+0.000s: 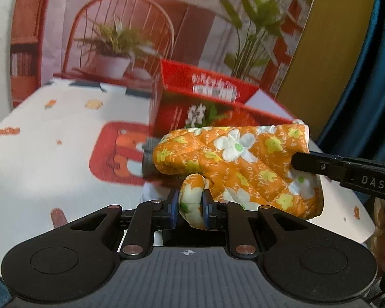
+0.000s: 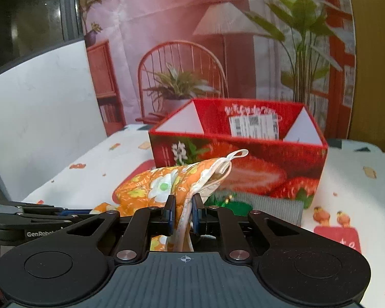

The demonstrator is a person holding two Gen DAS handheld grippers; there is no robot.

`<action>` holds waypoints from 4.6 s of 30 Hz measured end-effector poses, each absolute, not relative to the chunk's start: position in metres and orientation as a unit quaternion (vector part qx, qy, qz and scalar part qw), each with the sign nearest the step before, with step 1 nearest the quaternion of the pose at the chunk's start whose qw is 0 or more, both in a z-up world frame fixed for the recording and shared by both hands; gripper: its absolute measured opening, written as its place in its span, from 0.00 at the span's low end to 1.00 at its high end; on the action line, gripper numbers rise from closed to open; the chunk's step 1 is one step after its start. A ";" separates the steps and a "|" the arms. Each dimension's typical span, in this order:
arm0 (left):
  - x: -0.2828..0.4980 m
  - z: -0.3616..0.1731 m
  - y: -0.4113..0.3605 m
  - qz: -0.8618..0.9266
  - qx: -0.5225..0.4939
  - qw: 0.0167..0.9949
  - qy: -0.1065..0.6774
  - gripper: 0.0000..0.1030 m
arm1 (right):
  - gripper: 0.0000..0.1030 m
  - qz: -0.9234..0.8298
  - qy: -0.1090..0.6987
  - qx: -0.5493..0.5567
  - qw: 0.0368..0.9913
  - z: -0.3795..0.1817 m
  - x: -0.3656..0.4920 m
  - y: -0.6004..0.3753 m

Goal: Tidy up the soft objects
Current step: 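Close the left gripper on the mitt thumb while the right gripper grips its cuff, then carry the oven mitt into the red box and open both grippers, then move both grippers to the black eye mask on the cloth, then close both grippers on the black eye mask and lift it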

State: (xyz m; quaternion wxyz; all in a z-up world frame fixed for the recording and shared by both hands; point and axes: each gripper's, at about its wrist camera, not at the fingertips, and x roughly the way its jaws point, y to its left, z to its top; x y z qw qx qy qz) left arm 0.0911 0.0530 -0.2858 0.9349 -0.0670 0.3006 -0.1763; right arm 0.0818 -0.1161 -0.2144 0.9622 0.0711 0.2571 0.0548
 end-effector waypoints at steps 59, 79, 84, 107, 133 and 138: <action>0.236 -0.203 -0.015 -0.222 0.036 0.918 0.328 0.50 | 0.48 -0.033 0.276 0.062 0.959 -0.201 0.230 -0.225; 0.131 -0.295 0.047 -0.146 -0.065 0.913 0.375 0.45 | 0.47 0.017 0.338 0.054 0.939 -0.277 0.089 -0.138; 0.120 -0.302 0.062 -0.116 -0.081 0.914 0.379 0.45 | 0.47 0.010 0.357 0.033 0.933 -0.293 0.085 -0.123; 0.124 -0.334 0.056 -0.162 -0.120 0.883 0.423 0.55 | 0.48 0.019 0.360 0.055 0.931 -0.310 0.085 -0.132; 0.120 -0.338 0.050 -0.179 -0.085 0.888 0.414 0.27 | 0.53 0.011 0.335 0.094 0.938 -0.300 0.080 -0.141; 0.124 -0.346 0.053 -0.172 -0.085 0.883 0.428 0.29 | 0.55 -0.039 0.321 0.146 0.935 -0.298 0.065 -0.163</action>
